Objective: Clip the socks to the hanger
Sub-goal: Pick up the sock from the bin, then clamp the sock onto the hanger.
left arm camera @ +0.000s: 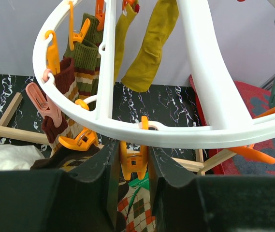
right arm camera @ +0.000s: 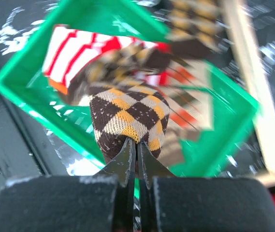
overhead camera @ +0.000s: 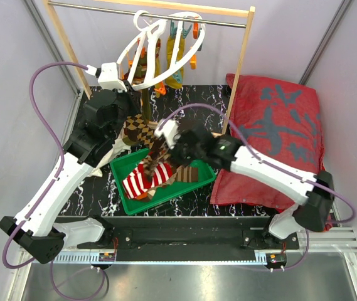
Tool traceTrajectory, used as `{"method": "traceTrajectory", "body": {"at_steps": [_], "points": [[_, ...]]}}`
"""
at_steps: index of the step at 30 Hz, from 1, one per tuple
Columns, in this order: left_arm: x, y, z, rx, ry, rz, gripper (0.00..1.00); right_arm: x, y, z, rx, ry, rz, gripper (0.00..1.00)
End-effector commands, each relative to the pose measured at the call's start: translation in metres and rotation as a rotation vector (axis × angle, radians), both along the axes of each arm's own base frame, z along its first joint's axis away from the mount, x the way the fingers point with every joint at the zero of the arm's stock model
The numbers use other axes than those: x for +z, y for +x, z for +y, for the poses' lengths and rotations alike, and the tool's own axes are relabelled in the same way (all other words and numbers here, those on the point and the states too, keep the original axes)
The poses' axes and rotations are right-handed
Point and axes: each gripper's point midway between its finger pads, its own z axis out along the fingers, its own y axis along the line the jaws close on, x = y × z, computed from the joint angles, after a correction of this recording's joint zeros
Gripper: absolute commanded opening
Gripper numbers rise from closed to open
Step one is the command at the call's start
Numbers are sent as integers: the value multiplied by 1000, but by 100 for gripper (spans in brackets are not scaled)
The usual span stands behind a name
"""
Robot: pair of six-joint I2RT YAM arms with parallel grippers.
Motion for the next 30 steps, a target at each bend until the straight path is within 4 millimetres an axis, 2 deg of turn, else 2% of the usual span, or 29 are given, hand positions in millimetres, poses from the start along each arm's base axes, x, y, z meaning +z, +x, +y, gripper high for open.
{"method": "traceTrajectory", "body": {"at_steps": [1, 3, 6, 8, 10, 11, 14, 17, 21, 23, 24, 25, 26, 27, 30], "points": [[37, -8, 9, 17, -56, -91, 0, 66, 14, -43, -133, 106, -41, 0], [38, -9, 7, 6, -65, -90, 0, 87, 17, -52, -173, 169, -36, 0], [40, -11, 2, -17, -85, -93, 0, 104, 17, -50, -187, 258, 28, 0], [43, -12, 0, -34, -99, -98, 0, 109, 11, -40, -181, 310, 111, 0], [45, -14, -2, -47, -111, -103, 0, 115, 14, -34, -186, 344, 156, 0], [46, -16, -3, -55, -114, -104, 0, 125, 10, -28, -174, 386, 201, 0], [50, -20, -4, -72, -131, -111, 0, 130, 11, -18, -175, 430, 281, 0], [52, -24, -11, -110, -160, -115, 0, 137, 18, -9, -192, 477, 314, 0], [48, -26, -20, -152, -195, -106, 0, 156, 29, 8, -205, 634, 352, 0], [49, -27, -23, -165, -216, -106, 0, 151, 36, 11, -264, 696, 407, 0], [46, -27, -23, -165, -222, -101, 0, 166, 40, 13, -258, 769, 387, 0], [49, -27, -24, -170, -242, -111, 0, 168, 43, 13, -275, 805, 399, 0], [45, -27, -24, -170, -247, -108, 0, 162, 46, 14, -316, 839, 446, 0], [43, -27, -25, -169, -253, -108, 0, 173, 48, 15, -306, 898, 440, 0], [42, -25, -25, -162, -272, -124, 0, 180, 52, 17, -333, 983, 491, 0]]}}
